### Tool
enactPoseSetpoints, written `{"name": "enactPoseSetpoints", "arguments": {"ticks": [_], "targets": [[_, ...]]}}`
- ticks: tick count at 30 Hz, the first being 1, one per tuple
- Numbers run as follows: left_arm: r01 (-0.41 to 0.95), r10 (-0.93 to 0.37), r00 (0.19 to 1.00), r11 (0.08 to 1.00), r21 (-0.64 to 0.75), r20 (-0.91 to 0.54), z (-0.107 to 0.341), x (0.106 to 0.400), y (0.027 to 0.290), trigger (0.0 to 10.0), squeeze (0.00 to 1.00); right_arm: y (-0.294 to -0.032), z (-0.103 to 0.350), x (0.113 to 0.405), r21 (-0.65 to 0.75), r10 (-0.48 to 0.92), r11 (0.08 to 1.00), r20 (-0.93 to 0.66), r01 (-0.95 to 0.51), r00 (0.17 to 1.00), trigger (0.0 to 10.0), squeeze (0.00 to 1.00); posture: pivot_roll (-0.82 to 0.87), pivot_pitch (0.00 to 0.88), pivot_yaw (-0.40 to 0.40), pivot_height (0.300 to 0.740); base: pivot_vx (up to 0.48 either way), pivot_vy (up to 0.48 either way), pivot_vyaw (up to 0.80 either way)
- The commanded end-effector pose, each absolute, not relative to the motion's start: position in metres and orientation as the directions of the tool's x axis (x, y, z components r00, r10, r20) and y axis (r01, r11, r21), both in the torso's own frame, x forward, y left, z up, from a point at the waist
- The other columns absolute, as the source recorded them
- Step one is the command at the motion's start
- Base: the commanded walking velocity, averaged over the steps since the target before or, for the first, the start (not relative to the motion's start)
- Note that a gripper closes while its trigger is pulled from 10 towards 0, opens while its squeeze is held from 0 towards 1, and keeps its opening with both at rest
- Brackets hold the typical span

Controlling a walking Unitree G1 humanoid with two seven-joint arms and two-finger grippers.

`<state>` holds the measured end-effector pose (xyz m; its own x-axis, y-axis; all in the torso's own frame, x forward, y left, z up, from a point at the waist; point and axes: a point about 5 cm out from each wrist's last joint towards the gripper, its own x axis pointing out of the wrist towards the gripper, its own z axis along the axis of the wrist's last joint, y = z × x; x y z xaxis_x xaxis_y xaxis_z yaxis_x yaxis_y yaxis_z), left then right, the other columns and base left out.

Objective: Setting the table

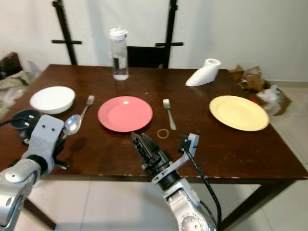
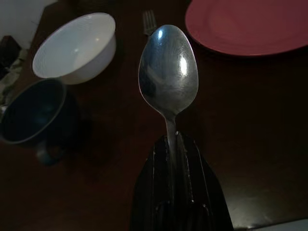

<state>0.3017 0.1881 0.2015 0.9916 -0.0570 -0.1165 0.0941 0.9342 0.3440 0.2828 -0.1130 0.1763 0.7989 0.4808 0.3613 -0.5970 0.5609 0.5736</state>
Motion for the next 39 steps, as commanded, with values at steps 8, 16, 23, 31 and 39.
{"name": "enactPoseSetpoints", "arguments": {"ticks": [8, 16, 23, 31, 39], "targets": [[0.056, -0.030, 0.996, 0.947, 0.317, -0.089, 0.196, 0.311, 0.191, 10.0, 0.00, -0.119, 0.175, 0.289, 0.535, 0.428, 0.647, 0.335, -0.543, 0.839, 10.0, 0.00, 0.09, 0.055, 0.066, 0.740, 0.127, 0.032, 0.16], [0.052, -0.025, 0.996, 0.944, 0.325, -0.086, 0.193, 0.315, 0.191, 10.0, 0.00, -0.120, 0.175, 0.289, 0.537, 0.414, 0.653, 0.338, -0.535, 0.845, 10.0, 0.00, 0.09, 0.056, 0.067, 0.740, 0.434, 0.000, 0.00], [0.063, -0.040, 0.996, 0.943, 0.326, -0.076, 0.192, 0.316, 0.189, 10.0, 0.00, -0.121, 0.175, 0.290, 0.536, 0.400, 0.660, 0.343, -0.527, 0.850, 10.0, 0.00, 0.08, 0.061, 0.069, 0.740, 0.454, 0.000, 0.00], [0.064, -0.044, 0.997, 0.941, 0.331, -0.070, 0.191, 0.315, 0.188, 10.0, 0.00, -0.120, 0.176, 0.289, 0.535, 0.402, 0.658, 0.346, -0.530, 0.848, 10.0, 0.00, 0.09, 0.062, 0.067, 0.740, 0.454, 0.000, 0.00], [0.064, -0.045, 0.997, 0.939, 0.337, -0.065, 0.190, 0.314, 0.188, 10.0, 0.00, -0.119, 0.175, 0.290, 0.534, 0.406, 0.656, 0.347, -0.534, 0.846, 10.0, 0.00, 0.09, 0.062, 0.066, 0.740, 0.455, 0.000, 0.00]]}}
